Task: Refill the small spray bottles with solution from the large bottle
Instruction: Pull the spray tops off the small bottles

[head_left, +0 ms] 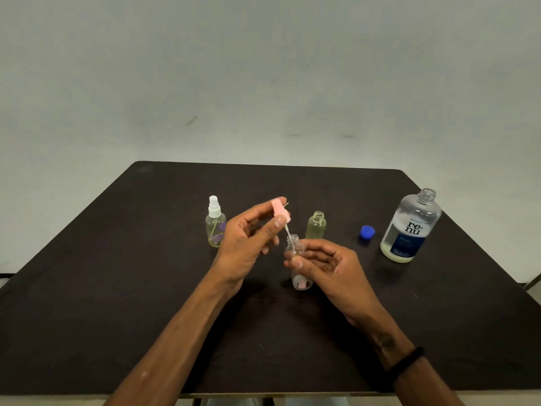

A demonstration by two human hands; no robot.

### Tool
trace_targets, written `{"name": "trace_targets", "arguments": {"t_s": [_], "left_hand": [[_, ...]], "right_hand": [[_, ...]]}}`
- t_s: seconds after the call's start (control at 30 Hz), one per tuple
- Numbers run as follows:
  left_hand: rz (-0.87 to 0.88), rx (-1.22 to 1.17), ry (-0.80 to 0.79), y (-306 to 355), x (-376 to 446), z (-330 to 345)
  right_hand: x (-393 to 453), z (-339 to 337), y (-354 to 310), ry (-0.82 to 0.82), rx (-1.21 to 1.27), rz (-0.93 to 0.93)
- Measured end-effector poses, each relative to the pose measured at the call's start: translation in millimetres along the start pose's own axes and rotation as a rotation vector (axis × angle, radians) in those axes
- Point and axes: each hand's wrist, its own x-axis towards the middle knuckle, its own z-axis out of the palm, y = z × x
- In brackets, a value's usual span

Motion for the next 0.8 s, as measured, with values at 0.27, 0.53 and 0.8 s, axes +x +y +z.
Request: {"name": "trace_targets", "arguments": {"t_s": [0.27, 0.53, 0.8], "left_hand": [[0.134, 0.076, 0.154, 31, 2, -2], [0.366, 0.352, 0.446, 33, -8, 8], [0.229, 0.452, 0.598, -19, 10, 37]], "right_hand": [[1, -2, -3, 0.062, -0.061, -0.063], [1, -3, -3, 0.174, -0.155, -0.132], [2, -7, 2, 0.187, -0.176, -0.139]]}}
